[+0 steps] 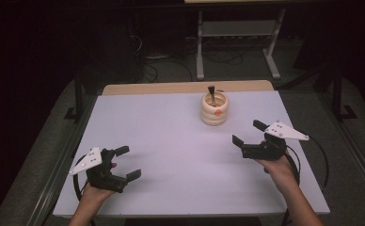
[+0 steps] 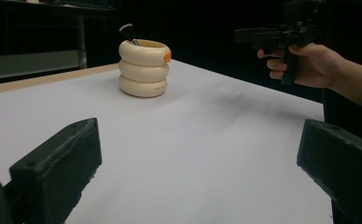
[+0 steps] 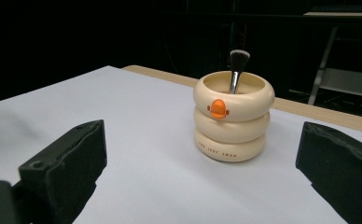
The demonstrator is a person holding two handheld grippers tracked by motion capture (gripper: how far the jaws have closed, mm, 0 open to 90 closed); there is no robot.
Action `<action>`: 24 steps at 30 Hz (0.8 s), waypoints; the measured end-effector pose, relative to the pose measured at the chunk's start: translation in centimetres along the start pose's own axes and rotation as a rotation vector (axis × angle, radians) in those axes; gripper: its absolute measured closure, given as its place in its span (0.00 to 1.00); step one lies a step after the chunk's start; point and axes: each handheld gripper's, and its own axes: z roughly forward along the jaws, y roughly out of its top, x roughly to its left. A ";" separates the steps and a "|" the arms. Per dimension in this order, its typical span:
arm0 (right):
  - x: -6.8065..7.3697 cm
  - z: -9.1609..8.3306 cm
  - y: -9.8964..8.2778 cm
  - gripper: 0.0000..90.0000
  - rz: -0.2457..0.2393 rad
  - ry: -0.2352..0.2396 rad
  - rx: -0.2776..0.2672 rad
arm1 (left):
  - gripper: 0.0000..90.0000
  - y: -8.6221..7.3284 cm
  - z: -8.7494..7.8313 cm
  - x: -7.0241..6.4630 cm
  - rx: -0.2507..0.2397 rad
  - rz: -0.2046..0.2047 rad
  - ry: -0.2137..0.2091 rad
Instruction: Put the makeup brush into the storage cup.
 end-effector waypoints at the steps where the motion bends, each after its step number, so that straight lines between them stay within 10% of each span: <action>1: 0.0 -0.1 -0.1 0.01 -0.007 -0.004 0.000 | 0.00 0.0 0.0 0.0 0.000 -0.001 0.001; 24: 0.8 -3.9 -3.2 0.01 0.001 -0.004 -0.008 | 0.00 0.1 0.1 0.2 -0.007 0.004 0.008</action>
